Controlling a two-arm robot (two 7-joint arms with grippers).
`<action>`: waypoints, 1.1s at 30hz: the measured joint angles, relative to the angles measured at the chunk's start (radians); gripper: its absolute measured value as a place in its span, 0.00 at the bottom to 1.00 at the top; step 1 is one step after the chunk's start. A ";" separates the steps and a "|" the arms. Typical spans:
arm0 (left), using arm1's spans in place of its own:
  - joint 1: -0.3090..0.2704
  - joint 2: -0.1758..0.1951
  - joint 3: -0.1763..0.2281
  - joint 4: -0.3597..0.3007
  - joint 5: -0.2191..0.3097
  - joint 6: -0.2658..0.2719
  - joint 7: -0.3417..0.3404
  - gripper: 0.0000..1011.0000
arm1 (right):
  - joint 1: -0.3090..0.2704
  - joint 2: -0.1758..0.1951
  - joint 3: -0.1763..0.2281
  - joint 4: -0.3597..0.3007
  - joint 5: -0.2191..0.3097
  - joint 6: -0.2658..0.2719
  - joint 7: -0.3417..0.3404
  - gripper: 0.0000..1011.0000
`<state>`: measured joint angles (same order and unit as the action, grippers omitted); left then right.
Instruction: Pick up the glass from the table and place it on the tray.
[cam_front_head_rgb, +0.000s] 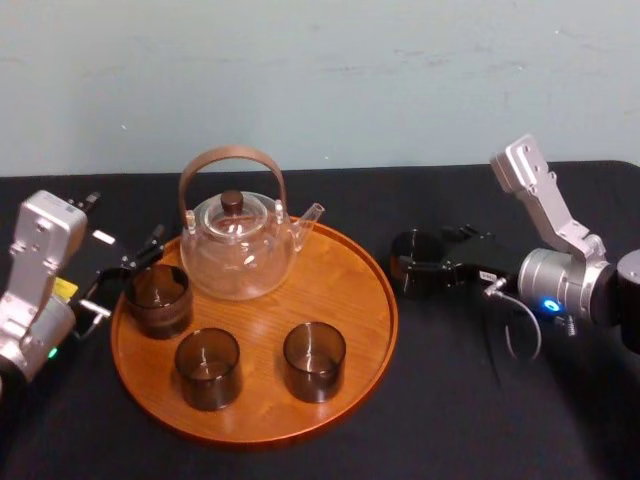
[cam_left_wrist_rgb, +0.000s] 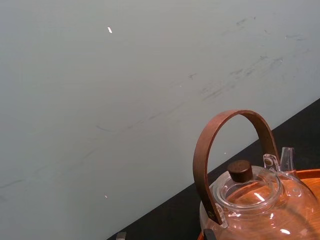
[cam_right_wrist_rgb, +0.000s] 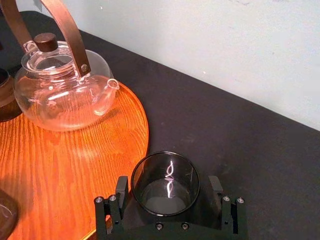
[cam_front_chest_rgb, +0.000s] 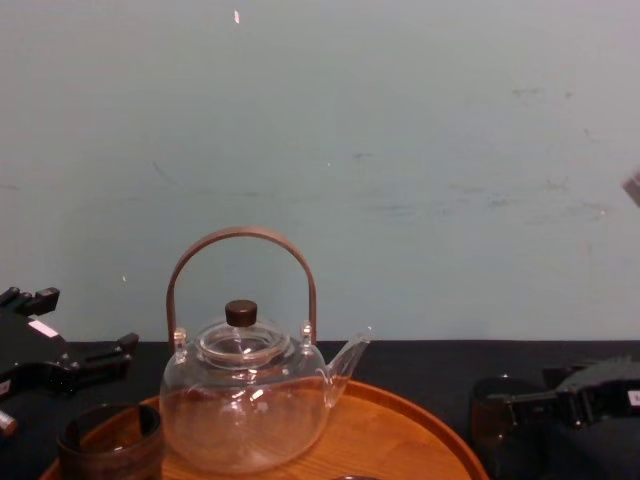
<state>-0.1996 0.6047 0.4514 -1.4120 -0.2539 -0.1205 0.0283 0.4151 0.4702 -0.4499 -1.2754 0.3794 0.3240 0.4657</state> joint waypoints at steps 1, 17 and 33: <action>0.000 0.000 0.000 0.000 0.000 0.000 0.000 0.99 | 0.002 -0.001 -0.001 0.002 -0.001 0.000 0.000 0.99; 0.000 0.000 0.000 0.000 0.000 0.000 0.000 0.99 | 0.026 -0.025 -0.010 0.038 -0.021 0.007 0.005 0.99; 0.000 0.000 0.000 0.000 0.000 0.000 0.000 0.99 | 0.027 -0.026 -0.013 0.038 -0.030 0.007 0.003 0.97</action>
<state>-0.1995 0.6047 0.4514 -1.4120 -0.2539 -0.1205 0.0283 0.4420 0.4444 -0.4626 -1.2370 0.3498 0.3311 0.4683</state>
